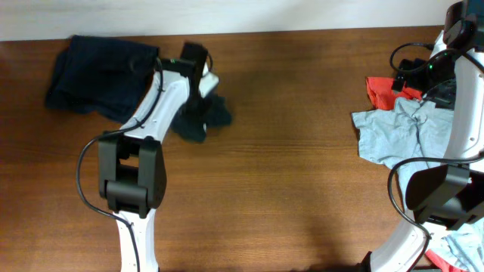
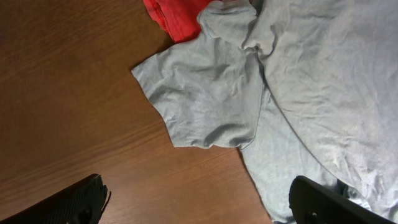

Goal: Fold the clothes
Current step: 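Lift and carry the bundle onto the folded jeans at top-left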

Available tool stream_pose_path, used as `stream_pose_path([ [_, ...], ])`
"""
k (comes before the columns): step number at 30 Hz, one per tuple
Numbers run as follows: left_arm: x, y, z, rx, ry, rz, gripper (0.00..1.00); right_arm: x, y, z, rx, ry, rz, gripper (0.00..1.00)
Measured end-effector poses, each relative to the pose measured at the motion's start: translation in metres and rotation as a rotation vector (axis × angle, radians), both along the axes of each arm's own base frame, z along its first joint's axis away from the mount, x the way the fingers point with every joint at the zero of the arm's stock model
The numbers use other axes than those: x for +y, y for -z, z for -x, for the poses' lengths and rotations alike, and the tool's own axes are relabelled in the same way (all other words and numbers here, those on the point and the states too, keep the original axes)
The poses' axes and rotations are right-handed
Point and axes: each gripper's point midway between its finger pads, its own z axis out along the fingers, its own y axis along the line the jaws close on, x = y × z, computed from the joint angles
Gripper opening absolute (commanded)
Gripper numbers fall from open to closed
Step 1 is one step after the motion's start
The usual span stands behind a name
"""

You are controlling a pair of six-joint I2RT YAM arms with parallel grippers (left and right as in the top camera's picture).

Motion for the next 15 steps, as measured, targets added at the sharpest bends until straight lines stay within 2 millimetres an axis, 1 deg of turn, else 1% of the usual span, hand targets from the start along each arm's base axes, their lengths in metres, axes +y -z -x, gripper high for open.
stream_pose_path([
  [2, 0.002, -0.026, -0.020, -0.086, -0.012, -0.009, 0.00, 0.000, 0.000, 0.000, 0.001, 0.000, 0.000, 0.99],
  [4, 0.005, -0.049, -0.035, -0.158, -0.024, -0.021, 0.00, 0.000, 0.000, 0.000, 0.000, 0.001, 0.000, 0.98],
  [7, 0.014, -0.074, -0.053, -0.246, -0.052, -0.035, 0.00, 0.000, 0.000, 0.000, 0.000, 0.000, 0.000, 0.99],
  [9, 0.027, -0.086, -0.065, -0.297, -0.079, -0.042, 0.00, 0.000, 0.000, 0.000, 0.000, 0.000, 0.000, 0.99],
  [12, 0.055, -0.099, -0.081, -0.366, -0.134, -0.049, 0.00, 0.000, 0.000, 0.000, 0.000, 0.000, 0.000, 0.99],
  [13, 0.075, -0.103, -0.088, -0.392, -0.169, -0.055, 0.00, 0.000, 0.000, 0.000, 0.001, -0.001, 0.000, 0.99],
  [14, 0.083, -0.104, -0.090, -0.400, -0.183, -0.058, 0.00, 0.000, 0.000, 0.000, 0.000, 0.000, 0.000, 0.99],
  [15, 0.098, -0.107, -0.094, -0.417, -0.209, -0.061, 0.00, 0.000, 0.000, 0.000, 0.000, 0.000, 0.000, 0.99],
])
